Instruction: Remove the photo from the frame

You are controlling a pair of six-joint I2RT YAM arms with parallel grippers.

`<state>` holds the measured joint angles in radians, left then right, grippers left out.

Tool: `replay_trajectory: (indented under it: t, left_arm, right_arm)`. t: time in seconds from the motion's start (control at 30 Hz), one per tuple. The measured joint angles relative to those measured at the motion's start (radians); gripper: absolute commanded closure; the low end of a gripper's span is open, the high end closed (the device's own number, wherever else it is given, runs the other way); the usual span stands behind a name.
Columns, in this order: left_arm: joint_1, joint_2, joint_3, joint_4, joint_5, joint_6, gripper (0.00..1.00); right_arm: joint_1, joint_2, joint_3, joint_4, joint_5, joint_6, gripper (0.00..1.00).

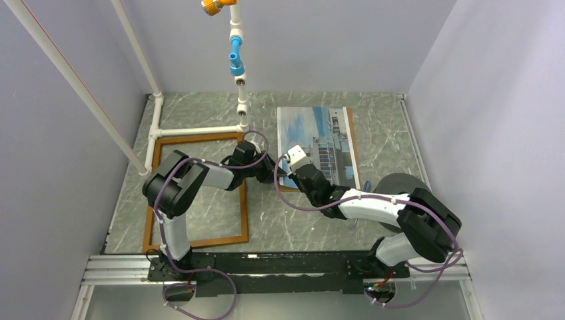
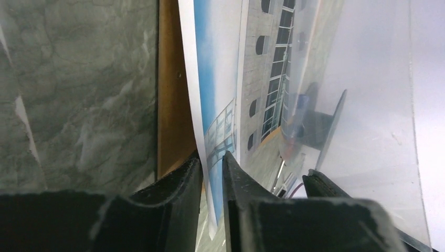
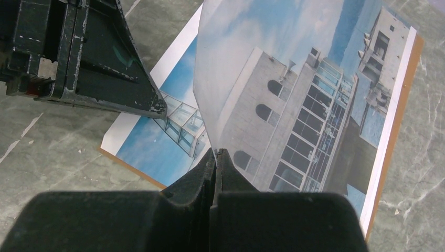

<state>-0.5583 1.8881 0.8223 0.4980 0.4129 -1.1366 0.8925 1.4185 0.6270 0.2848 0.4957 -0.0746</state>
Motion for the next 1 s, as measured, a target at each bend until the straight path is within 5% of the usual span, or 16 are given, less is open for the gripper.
replay_trajectory:
  t: [0.1,1.0]
  left_arm:
    - [-0.001,0.0,0.006,-0.019,-0.009,0.018,1.0]
    - [-0.003,-0.386,-0.042,-0.407,-0.045,0.187,1.0]
  right_arm:
    - [0.0,0.0,0.0,0.0,0.0,0.0,1.0]
    - [0.0,0.034,0.056,-0.066,0.043,0.017,1.0]
